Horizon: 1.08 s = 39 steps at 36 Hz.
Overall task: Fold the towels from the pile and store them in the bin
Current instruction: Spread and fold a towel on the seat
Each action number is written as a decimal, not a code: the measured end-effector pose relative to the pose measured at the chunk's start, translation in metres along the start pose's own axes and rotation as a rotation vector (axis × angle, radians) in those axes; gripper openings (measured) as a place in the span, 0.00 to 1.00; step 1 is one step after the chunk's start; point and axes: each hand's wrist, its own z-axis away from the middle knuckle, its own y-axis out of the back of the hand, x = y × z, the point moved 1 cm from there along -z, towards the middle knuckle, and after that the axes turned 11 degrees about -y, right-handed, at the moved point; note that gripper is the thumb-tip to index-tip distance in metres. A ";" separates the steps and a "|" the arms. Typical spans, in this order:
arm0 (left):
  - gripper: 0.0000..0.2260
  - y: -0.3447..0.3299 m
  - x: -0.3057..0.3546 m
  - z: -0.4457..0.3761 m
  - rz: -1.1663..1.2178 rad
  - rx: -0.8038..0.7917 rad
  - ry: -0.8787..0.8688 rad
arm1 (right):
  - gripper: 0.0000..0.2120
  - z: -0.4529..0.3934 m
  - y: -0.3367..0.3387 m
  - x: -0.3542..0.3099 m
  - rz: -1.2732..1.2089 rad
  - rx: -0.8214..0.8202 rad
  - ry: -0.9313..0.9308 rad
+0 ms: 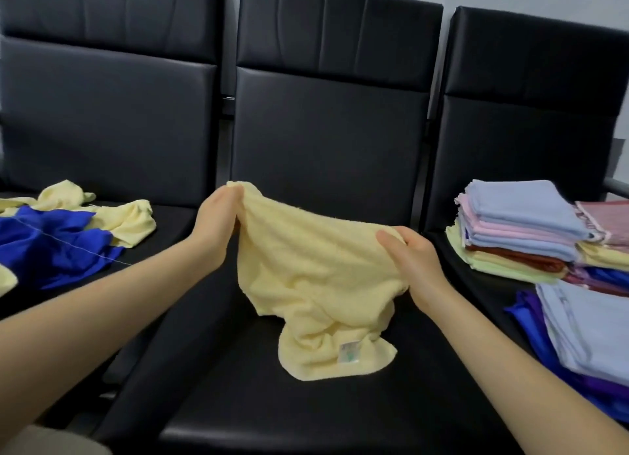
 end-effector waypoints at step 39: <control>0.12 0.030 -0.065 0.021 -0.841 -0.724 -0.131 | 0.13 0.029 -0.058 0.025 0.414 -0.363 -0.202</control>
